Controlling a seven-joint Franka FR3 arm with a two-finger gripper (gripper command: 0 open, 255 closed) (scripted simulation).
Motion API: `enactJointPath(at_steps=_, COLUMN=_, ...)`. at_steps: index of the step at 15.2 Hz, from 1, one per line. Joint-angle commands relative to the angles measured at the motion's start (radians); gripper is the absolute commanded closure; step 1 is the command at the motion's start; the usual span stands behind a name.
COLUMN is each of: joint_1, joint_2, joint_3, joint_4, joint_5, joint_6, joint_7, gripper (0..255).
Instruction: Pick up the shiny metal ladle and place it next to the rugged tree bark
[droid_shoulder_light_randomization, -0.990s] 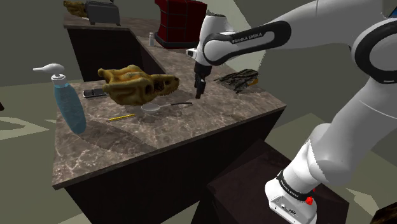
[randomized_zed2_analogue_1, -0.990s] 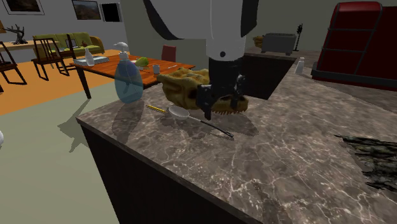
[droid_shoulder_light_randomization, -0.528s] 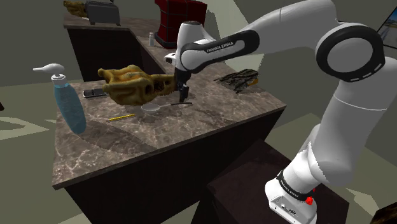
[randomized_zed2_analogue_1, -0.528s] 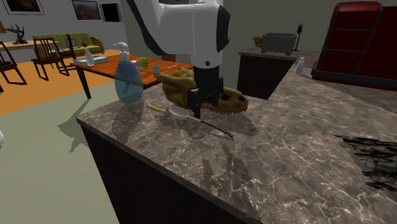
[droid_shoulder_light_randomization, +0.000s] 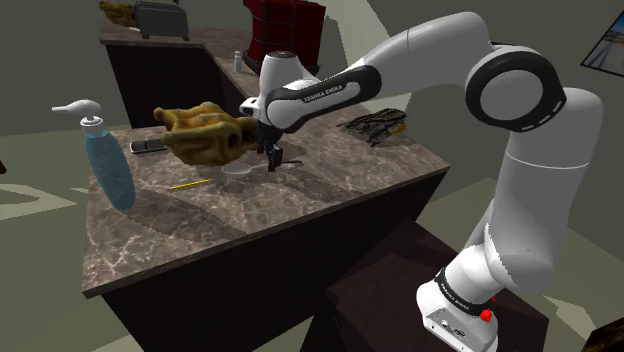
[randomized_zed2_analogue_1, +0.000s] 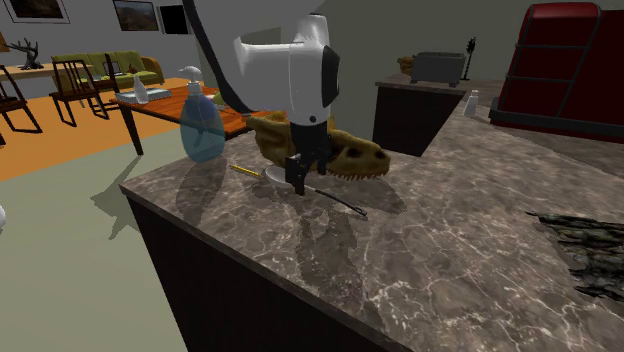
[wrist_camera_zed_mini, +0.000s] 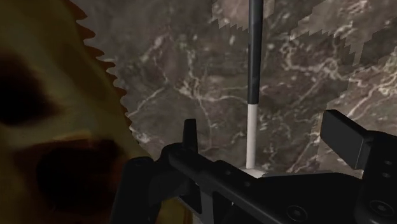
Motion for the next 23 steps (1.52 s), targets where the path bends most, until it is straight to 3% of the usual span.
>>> enactJointPath(at_steps=1, joint_1=0.000, joint_2=0.018, joint_3=0.000, joint_4=-0.002, joint_5=-0.002, joint_6=0.021, joint_7=0.001, gripper=0)
enactJointPath(at_steps=11, joint_1=0.000, joint_2=0.031, joint_3=-0.001, joint_4=-0.006, joint_5=-0.003, joint_6=0.037, joint_7=0.001, gripper=0)
enactJointPath(at_steps=12, joint_1=0.000, joint_2=0.031, joint_3=-0.001, joint_4=-0.006, joint_5=-0.003, joint_6=0.037, joint_7=0.001, gripper=255)
enactJointPath(at_steps=23, joint_1=0.000, joint_2=0.018, joint_3=0.000, joint_4=0.003, joint_5=-0.001, joint_6=0.015, joint_7=0.000, gripper=255)
